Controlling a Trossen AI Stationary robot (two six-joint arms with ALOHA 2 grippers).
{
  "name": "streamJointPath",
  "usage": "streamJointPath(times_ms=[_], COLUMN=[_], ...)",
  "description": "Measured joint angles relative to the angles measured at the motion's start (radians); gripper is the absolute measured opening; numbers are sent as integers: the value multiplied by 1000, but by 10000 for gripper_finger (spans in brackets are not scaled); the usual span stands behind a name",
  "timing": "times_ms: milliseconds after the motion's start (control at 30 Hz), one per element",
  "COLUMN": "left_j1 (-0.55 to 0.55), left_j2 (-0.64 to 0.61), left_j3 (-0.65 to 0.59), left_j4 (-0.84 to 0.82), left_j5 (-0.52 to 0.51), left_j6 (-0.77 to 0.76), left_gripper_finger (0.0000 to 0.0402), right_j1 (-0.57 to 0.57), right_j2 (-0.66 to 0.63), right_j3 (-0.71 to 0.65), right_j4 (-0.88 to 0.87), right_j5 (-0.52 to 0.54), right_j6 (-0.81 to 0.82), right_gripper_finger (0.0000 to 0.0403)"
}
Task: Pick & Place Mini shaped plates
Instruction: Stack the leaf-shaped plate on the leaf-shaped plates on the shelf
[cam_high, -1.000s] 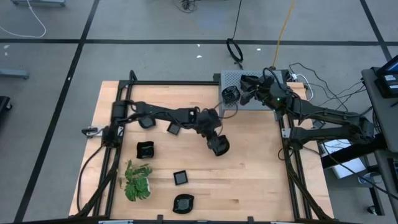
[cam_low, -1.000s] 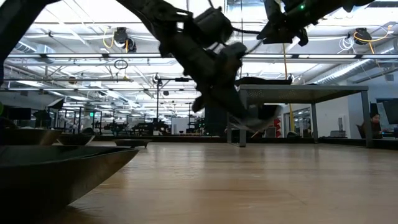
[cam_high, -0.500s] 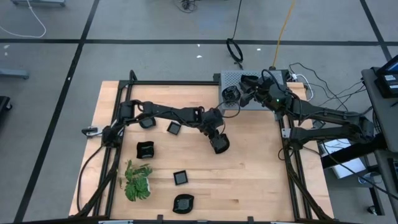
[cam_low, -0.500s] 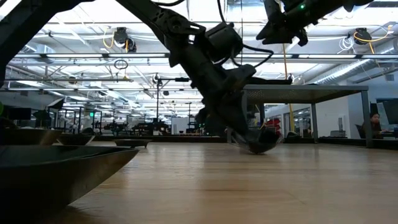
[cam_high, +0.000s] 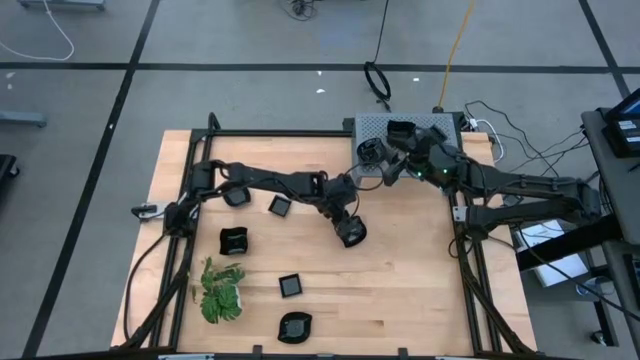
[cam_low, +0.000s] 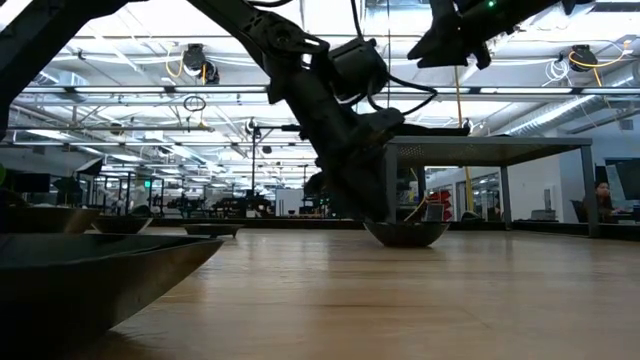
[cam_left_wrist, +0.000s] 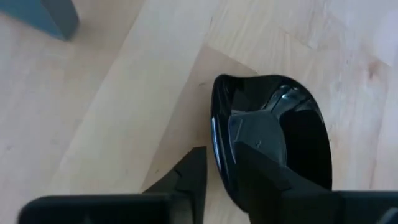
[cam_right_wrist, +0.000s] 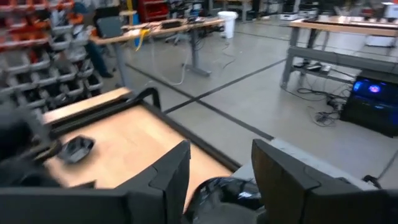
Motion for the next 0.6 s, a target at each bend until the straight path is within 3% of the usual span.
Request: streamJointPath(times_ms=[267,433,600], left_j1=[22,31,28], left_j2=[-104,-213,-331], left_j3=[0,0,-1], left_j4=[-158,-282,-412], left_j5=[1,4,5], left_j6=[15,14,14], left_gripper_finger=[142,149,150], right_j1=[137,246,333], right_j2=[6,52,158], right_j3=[0,1,1], right_j4=[-93,-106,-126], right_j5=[-58,-86,-185], right_j6=[-41,-81,-102], right_gripper_finger=[172,162,162])
